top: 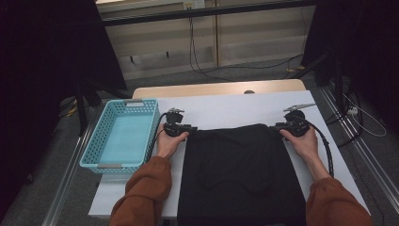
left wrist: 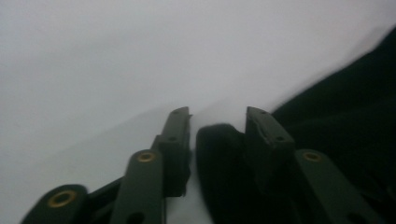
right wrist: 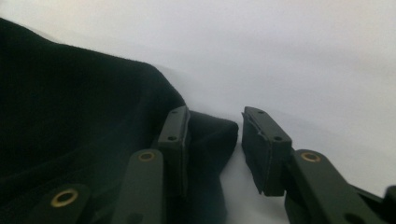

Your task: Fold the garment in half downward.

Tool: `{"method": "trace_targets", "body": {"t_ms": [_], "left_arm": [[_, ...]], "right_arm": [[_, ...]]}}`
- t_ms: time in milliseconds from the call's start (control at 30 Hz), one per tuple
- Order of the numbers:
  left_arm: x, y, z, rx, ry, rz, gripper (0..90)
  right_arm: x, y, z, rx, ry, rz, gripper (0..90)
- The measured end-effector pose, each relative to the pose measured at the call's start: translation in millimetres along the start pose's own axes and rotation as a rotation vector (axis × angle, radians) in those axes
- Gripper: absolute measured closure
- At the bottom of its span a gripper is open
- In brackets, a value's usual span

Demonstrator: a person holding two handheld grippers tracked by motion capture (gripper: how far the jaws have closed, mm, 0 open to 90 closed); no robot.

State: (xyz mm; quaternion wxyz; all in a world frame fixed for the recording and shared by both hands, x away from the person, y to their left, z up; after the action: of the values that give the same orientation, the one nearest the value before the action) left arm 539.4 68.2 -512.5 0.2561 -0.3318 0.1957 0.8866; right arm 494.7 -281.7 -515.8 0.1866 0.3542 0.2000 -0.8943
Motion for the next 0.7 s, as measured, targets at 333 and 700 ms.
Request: {"method": "trace_targets", "body": {"t_ms": [333, 700], "left_arm": [[-2.0, -3.5, 5.5, -0.028, 0.024, -0.006, 87.9], [-10.9, -9.8, 6.0, -0.076, 0.074, 0.026, 88.0]], "right_arm": [[-6.9, 4.8, 2.8, 0.058, 0.029, 0.015, 89.4], [-16.6, 20.9, 11.0, 0.132, 0.086, 0.0, 89.7]]}}
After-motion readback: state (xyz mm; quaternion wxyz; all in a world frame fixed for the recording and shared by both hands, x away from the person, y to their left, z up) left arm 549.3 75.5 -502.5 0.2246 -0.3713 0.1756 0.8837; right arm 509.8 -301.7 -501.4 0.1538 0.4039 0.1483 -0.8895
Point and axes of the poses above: each handheld gripper's, and its own axes: z roughly backward along the jaws, x roughly out of its underside, y roughly to its right, the point moved 8 cm from there along -z, roughly forward along the jaws, and after that the axes turned 7 degrees about -x, right-handed, at the moved point
